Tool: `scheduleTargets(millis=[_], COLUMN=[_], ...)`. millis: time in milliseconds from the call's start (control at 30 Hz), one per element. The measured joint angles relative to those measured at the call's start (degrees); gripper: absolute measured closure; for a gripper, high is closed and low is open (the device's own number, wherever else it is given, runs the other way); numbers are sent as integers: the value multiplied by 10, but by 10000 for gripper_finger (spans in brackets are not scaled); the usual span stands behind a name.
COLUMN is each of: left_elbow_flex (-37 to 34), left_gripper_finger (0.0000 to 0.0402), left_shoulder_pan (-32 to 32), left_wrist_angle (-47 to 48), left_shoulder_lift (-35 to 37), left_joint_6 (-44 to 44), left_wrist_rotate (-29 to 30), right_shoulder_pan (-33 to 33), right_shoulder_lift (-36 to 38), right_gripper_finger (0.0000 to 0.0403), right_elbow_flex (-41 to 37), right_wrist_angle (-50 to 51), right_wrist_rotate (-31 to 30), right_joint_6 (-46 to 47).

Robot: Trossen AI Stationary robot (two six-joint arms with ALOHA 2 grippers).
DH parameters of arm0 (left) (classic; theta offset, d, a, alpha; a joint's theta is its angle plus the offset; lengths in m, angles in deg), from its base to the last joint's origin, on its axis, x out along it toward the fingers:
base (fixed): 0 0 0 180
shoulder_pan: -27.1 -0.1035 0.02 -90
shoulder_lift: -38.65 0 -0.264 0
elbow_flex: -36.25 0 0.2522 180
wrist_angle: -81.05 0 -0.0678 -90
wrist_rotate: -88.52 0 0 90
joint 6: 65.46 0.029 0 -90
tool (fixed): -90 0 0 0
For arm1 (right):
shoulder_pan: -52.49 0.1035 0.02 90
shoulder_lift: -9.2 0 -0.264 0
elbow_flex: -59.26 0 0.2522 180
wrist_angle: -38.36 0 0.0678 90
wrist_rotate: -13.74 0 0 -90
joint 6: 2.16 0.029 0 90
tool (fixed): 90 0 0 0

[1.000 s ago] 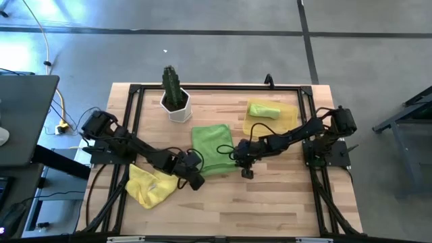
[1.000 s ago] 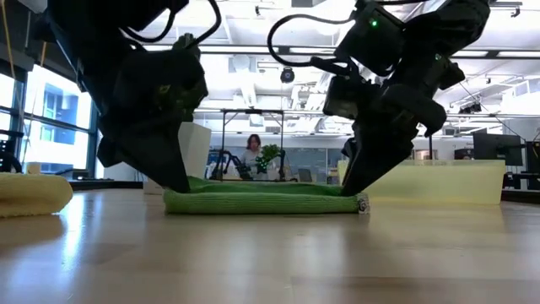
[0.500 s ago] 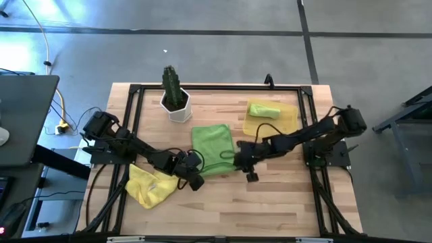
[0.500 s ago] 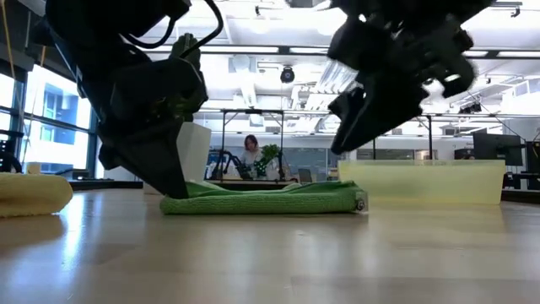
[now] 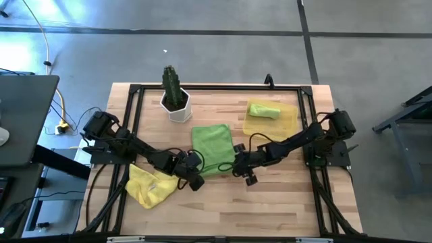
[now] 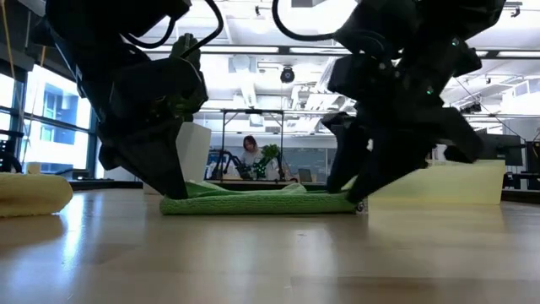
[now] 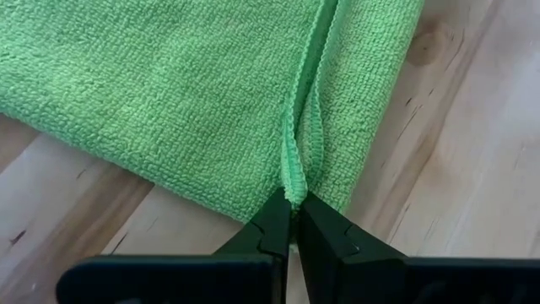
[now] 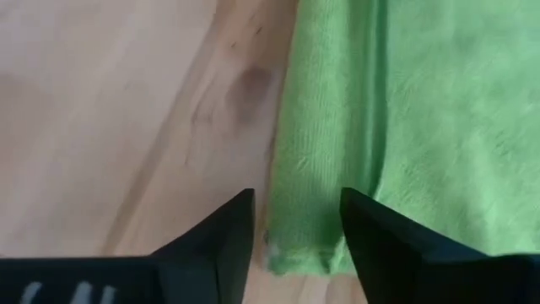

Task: Roll microfiber towels into tight, uniform cylinder then place into a basket
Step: Roll the green microfiber cloth

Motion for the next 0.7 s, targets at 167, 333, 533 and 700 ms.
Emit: scheduleTargets(millis=[167,333,533,700], left_elbow_flex=[0,0,16,71], left_gripper_finger=[392,381,339,292], left_shoulder_pan=[0,1,1,1], left_wrist_angle=[-1,-9,3,109], left_shoulder_lift=[0,0,0,0], left_joint_6=[0,22,70,116], left_wrist_rotate=[-10,-10,-14,-21], right_shoulder_pan=[-4,-4,-4,-4], right_shoulder_lift=[-12,-14,-16,-16], right_gripper_finger=[220,227,241,244], right_elbow_flex=[0,2,2,2], right_wrist_angle=[23,32,35,39], right_wrist_rotate=[9,20,23,29], right_joint_6=[34,54,66,69])
